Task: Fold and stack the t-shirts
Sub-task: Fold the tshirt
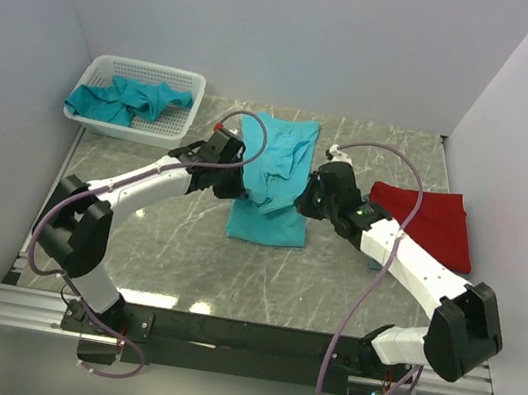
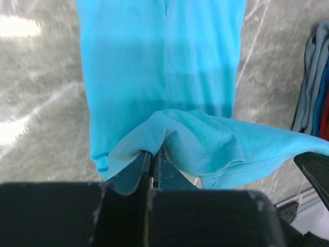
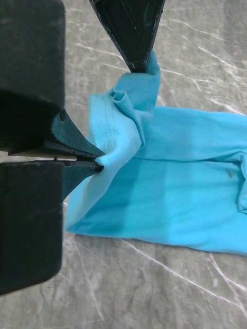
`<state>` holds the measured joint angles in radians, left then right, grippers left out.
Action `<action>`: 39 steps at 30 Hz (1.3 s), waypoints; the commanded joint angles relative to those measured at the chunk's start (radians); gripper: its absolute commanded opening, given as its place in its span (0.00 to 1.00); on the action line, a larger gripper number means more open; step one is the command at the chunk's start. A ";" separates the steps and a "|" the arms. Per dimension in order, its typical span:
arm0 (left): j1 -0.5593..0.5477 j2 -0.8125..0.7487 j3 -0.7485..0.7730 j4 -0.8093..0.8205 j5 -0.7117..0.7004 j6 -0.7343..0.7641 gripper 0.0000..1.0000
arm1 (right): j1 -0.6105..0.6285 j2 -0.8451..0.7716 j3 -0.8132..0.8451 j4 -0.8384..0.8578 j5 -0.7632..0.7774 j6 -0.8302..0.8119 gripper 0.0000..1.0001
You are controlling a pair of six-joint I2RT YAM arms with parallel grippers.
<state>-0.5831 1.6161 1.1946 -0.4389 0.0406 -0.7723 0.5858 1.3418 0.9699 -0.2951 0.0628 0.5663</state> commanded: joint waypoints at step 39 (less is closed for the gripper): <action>0.163 0.422 0.350 -0.012 0.159 0.122 0.13 | -0.188 0.473 0.335 0.085 -0.167 -0.046 0.00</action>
<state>-0.4259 2.0277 1.4933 -0.4576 0.1719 -0.6720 0.4095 1.7927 1.2472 -0.2398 -0.0959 0.5259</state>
